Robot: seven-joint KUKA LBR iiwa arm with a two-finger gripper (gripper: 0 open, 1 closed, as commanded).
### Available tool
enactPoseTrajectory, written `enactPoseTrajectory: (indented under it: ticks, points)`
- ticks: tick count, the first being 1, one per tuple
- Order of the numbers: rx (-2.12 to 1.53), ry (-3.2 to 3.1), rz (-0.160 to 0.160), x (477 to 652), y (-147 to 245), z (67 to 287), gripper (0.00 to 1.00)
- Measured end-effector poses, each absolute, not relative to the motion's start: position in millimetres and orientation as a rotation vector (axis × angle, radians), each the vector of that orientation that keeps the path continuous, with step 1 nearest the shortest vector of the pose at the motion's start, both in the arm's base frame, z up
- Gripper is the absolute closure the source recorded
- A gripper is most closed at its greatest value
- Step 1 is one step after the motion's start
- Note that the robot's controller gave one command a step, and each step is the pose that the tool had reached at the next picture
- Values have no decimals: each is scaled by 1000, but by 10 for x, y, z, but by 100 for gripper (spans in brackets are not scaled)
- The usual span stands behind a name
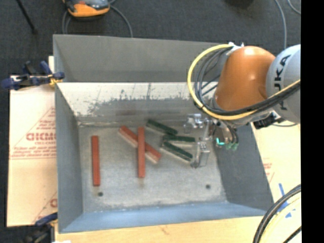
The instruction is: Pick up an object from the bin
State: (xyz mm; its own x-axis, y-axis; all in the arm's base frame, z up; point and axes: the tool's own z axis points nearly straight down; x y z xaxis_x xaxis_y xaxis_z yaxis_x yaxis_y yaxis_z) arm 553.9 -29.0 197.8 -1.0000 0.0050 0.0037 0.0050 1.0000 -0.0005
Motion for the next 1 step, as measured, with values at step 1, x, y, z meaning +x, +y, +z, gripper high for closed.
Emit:
enactPoseTrajectory:
  ticks: [1]
  points:
    - [-7, -3146, 2, 5554, -292, 2023, 0]
